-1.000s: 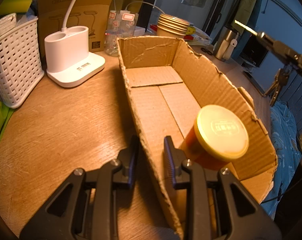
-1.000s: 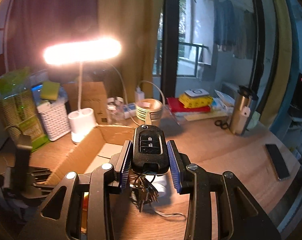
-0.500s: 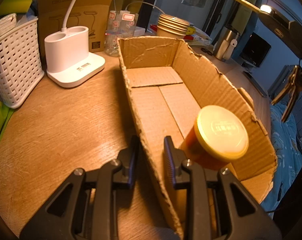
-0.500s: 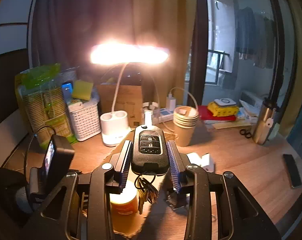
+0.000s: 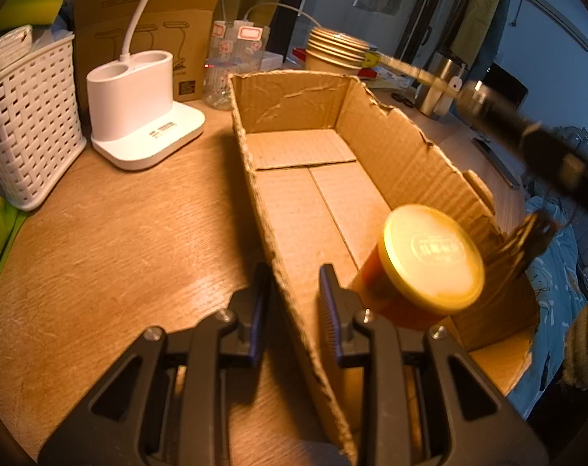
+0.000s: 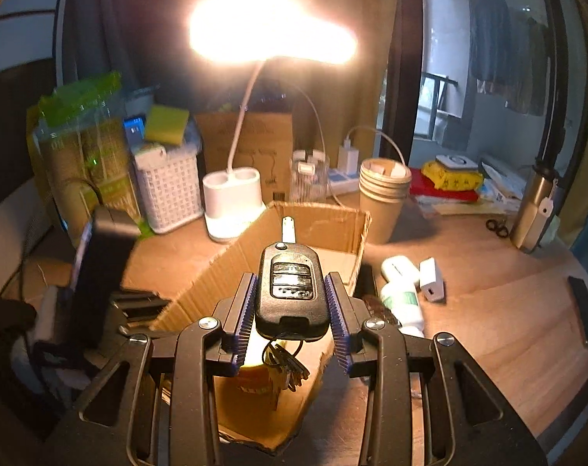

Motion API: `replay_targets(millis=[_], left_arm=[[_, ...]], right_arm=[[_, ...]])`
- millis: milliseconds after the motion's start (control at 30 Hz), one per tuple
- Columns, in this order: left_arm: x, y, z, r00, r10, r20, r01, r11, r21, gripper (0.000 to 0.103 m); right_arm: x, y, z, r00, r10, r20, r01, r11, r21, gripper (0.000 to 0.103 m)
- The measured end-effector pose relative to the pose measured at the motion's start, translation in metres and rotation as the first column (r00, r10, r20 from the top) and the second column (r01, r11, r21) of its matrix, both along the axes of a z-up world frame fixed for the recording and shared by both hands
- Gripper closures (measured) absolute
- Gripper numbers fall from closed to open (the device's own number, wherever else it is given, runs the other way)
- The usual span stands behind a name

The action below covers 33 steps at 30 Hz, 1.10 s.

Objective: Organize rigid objects
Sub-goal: 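Lift the key fob into the box beside the jar and open the right tool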

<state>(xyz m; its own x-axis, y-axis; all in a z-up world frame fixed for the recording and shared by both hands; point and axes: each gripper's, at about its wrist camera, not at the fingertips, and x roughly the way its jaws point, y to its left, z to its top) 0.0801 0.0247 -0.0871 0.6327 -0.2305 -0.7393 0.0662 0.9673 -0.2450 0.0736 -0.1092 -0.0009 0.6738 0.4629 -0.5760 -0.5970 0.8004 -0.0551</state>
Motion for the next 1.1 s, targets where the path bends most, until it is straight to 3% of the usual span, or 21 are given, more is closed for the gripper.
replay_targets(millis=[333,767,1000,1100], left_arm=[[0.0,0.0,0.0,1.0,0.0,0.0,0.0,1.0,0.0,0.076],[0.0,-0.001,0.0,1.0,-0.001,0.001,0.001,1.0,0.0,0.076],[0.0,-0.002,0.0,1.0,-0.001,0.001,0.001,1.0,-0.001,0.076],[0.0,-0.002,0.0,1.0,-0.001,0.001,0.001,1.0,-0.002,0.076]], right_arm=[[0.009,-0.004,-0.027,0.999,-0.033,-0.041,0.03,0.998,-0.053,0.065],[0.003,0.003,-0.037,0.999,-0.036,0.027,0.04,0.986,-0.164,0.065],[0.004,0.001,-0.037,1.0,-0.01,-0.027,0.007,0.992,-0.123,0.064],[0.003,0.001,-0.036,0.999,-0.003,-0.042,-0.002,0.994,-0.106,0.056]])
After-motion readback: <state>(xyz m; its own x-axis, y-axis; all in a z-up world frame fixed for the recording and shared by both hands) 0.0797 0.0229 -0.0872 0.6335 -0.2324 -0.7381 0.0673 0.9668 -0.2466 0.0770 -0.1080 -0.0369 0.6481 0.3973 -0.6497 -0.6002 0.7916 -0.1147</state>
